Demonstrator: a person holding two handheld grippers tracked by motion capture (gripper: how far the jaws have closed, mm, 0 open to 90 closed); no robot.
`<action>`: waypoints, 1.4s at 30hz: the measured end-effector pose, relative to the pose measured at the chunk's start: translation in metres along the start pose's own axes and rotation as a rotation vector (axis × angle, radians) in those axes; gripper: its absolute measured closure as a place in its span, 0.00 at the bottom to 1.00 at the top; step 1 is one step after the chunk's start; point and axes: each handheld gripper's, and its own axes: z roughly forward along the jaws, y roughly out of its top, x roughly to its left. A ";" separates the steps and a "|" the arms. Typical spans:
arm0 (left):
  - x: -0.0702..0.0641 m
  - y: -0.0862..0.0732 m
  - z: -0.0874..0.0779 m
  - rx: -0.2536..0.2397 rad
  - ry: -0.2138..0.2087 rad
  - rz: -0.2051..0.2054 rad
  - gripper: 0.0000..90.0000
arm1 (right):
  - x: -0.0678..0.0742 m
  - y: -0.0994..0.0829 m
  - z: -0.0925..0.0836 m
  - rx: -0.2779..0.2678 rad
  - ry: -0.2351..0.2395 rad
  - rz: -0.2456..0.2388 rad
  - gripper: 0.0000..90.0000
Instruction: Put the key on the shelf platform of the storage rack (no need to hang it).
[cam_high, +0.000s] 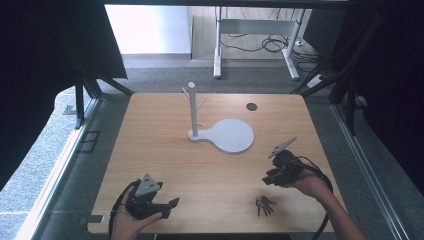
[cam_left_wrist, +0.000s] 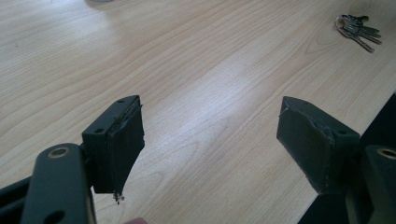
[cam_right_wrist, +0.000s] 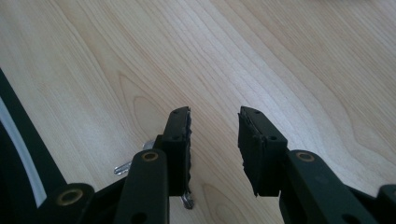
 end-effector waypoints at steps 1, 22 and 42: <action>0.000 0.000 0.000 0.000 -0.001 0.000 0.26 | 0.001 0.001 0.001 0.002 0.001 0.001 0.72; 0.000 0.000 0.000 0.005 -0.006 0.006 0.26 | 0.007 0.006 0.014 0.049 0.017 -0.003 0.72; 0.000 0.000 0.001 0.006 -0.008 0.003 0.26 | 0.016 0.011 0.039 0.125 0.044 -0.026 0.71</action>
